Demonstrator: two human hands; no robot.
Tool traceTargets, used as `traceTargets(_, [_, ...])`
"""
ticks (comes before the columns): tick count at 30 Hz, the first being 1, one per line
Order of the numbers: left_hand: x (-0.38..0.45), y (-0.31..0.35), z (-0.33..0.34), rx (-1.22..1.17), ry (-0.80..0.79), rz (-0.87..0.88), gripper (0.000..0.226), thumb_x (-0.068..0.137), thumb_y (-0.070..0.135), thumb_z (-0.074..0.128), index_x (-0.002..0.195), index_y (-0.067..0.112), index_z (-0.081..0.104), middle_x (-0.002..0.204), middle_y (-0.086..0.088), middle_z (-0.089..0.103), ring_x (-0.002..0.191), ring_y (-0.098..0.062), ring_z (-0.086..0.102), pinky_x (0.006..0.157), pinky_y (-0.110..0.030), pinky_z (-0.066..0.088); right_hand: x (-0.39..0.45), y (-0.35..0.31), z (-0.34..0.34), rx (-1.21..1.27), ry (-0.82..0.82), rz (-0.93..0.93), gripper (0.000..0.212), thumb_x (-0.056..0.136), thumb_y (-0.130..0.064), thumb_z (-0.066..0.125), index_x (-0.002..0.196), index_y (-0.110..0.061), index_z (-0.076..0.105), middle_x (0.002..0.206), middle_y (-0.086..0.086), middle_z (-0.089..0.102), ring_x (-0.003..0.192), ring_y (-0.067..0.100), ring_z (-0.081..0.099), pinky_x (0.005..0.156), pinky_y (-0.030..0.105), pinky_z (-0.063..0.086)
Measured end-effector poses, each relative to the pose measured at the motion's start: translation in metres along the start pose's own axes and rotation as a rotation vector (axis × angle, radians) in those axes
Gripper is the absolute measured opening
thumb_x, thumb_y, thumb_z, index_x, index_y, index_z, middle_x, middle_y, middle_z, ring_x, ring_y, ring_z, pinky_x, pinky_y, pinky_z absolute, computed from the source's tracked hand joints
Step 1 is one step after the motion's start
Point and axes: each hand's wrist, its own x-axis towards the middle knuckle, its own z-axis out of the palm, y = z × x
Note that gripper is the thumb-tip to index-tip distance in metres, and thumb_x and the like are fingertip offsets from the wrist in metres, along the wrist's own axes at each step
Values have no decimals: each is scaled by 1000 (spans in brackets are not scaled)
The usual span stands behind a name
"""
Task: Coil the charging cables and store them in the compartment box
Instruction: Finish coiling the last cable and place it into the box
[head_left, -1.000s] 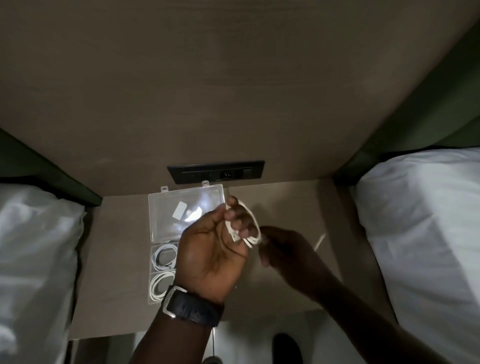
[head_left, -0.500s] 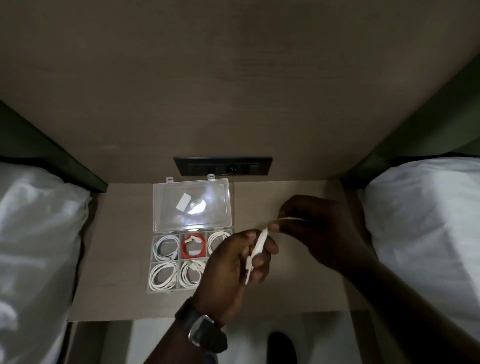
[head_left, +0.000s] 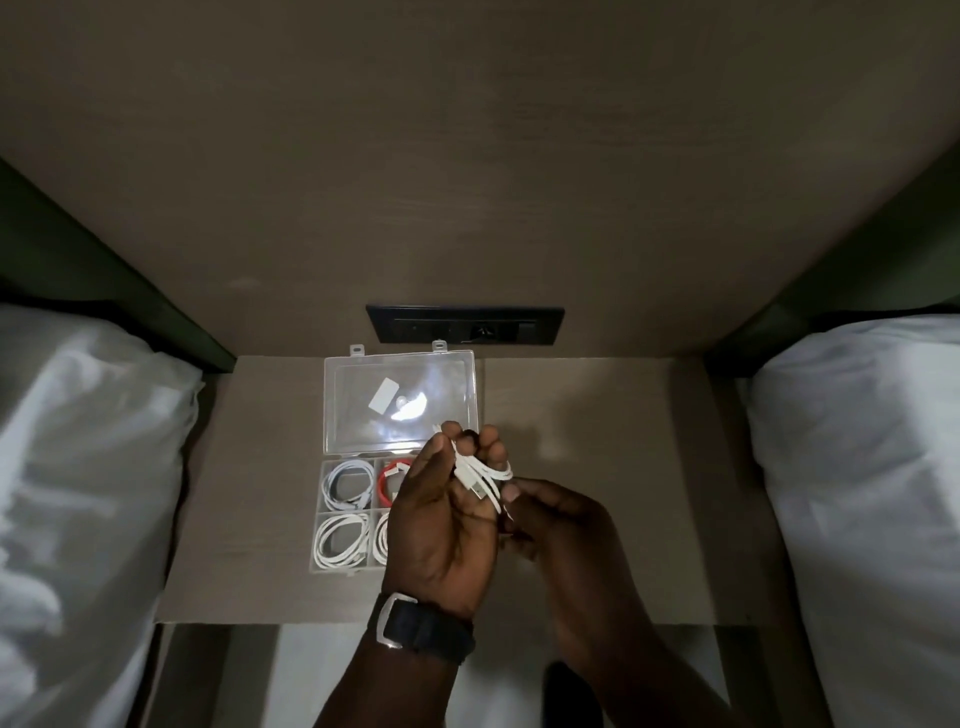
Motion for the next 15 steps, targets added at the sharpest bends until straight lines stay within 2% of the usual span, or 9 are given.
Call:
traceTargets(3, [1, 2, -6, 36, -33, 20, 19, 95, 16, 42, 86, 12, 58, 69, 0, 51, 68, -17, 57, 66, -29, 52, 2, 0, 0, 206, -2, 163, 25, 89, -9, 65, 72, -19, 81, 70, 0, 73, 57, 6, 63, 54, 17, 50])
traceTargets(6, [0, 3, -8, 34, -1, 16, 30, 96, 25, 40, 72, 15, 54, 54, 5, 40, 49, -10, 42, 49, -22, 37, 4, 0, 1, 495, 1, 410, 14, 89, -19, 68, 89, -8, 77, 83, 7, 75, 61, 17, 71, 60, 29, 59])
traceTargets(7, [-1, 3, -8, 50, 23, 17, 34, 97, 29, 43, 68, 15, 52, 50, 6, 37, 44, -9, 38, 45, -21, 33, 5, 0, 2, 508, -10, 447, 20, 88, -25, 70, 94, -7, 76, 85, 7, 75, 64, 20, 72, 64, 32, 60])
traceTargets(9, [-1, 3, -8, 90, 72, 15, 38, 96, 36, 48, 64, 15, 49, 45, 7, 34, 38, -6, 33, 39, -18, 30, 7, 2, 4, 480, -25, 456, 22, 85, -32, 73, 90, -10, 75, 81, 5, 75, 68, 22, 71, 68, 34, 58])
traceTargets(12, [-1, 2, -9, 134, 122, 2, 38, 96, 37, 49, 66, 14, 48, 45, 6, 36, 37, -6, 38, 37, -18, 40, 8, 5, 11, 446, -41, 392, 14, 84, -24, 74, 84, -11, 67, 76, 6, 71, 75, 21, 67, 73, 33, 54])
traceTargets(15, [-3, 0, -13, 280, 154, 74, 40, 98, 39, 47, 68, 13, 51, 47, 3, 48, 44, -10, 53, 48, -21, 50, 12, 9, 19, 488, -22, 365, 5, 88, -9, 67, 92, -9, 65, 74, 4, 69, 66, 16, 66, 60, 24, 51])
